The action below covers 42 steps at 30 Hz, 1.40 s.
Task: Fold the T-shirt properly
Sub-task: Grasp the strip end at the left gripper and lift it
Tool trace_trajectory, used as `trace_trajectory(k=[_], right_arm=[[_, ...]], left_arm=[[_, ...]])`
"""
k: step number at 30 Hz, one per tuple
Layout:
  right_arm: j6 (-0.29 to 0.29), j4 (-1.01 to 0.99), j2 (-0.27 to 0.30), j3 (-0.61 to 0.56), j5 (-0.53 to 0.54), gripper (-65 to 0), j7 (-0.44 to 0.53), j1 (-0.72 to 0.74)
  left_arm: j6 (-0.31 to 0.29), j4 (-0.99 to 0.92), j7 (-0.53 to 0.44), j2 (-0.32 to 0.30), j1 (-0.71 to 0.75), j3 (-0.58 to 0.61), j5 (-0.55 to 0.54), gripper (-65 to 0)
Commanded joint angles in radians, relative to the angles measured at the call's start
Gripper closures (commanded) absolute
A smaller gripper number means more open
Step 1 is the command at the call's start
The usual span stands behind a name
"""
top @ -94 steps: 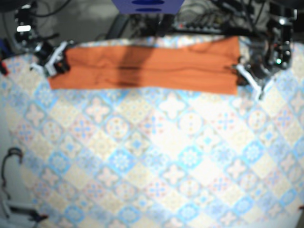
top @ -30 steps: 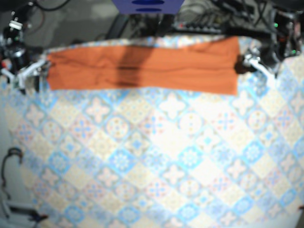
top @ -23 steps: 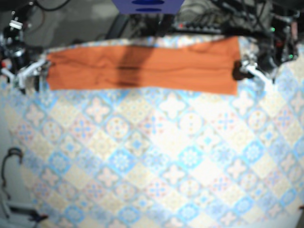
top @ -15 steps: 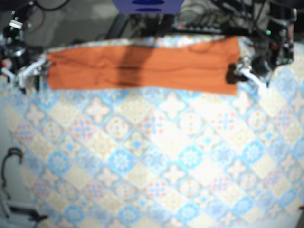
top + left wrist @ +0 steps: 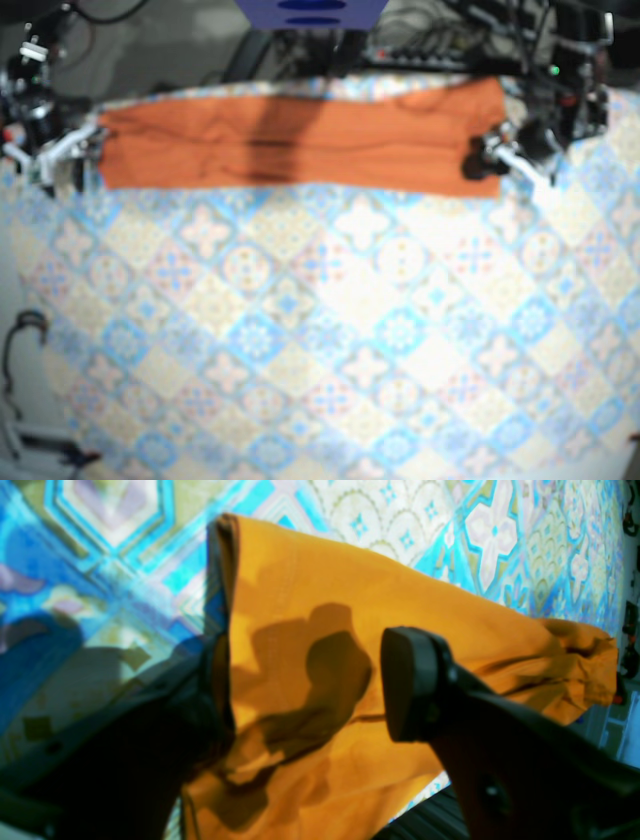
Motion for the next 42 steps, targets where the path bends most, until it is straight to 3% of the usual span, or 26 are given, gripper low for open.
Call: trace_trajectory(k=[1, 7, 11, 18, 28, 31, 36, 42], right_arm=[[-0.004, 0.017, 0.017, 0.011, 0.017, -28.9, 0.027, -0.003], [-0.004, 0.017, 0.017, 0.011, 0.017, -28.9, 0.027, -0.003], [-0.004, 0.017, 0.017, 0.009, 0.017, -28.9, 0.027, -0.003], [-0.004, 0.017, 0.017, 0.009, 0.017, -28.9, 0.027, -0.004], [-0.004, 0.019, 0.003, 0.011, 0.017, -28.9, 0.025, -0.004], [-0.004, 0.019, -0.004, 0.011, 0.017, -28.9, 0.025, -0.007], [-0.004, 0.019, -0.004, 0.011, 0.017, -28.9, 0.025, -0.030], [-0.004, 0.040, -0.010, 0.011, 0.017, -28.9, 0.027, -0.062]], left_arm=[[-0.001, 0.004, 0.041, -0.005, 0.008, 0.007, 0.009, -37.0], [-0.001, 0.005, 0.041, -0.008, 0.013, 0.006, 0.007, -12.2], [-0.001, 0.005, 0.041, -0.008, 0.013, 0.006, 0.010, 0.0], [-0.001, 0.096, 0.042, -0.008, 0.014, 0.009, 0.012, 0.0], [-0.001, 0.351, 0.191, 0.028, -0.059, 0.012, 0.013, 0.0], [0.004, 0.378, 0.194, 0.029, -0.093, 0.079, 0.019, 0.0], [0.033, 0.456, 0.193, 0.032, -0.131, 0.172, 0.162, 0.0], [0.087, 0.613, 0.142, 0.031, -0.173, 0.323, 0.452, 0.0]])
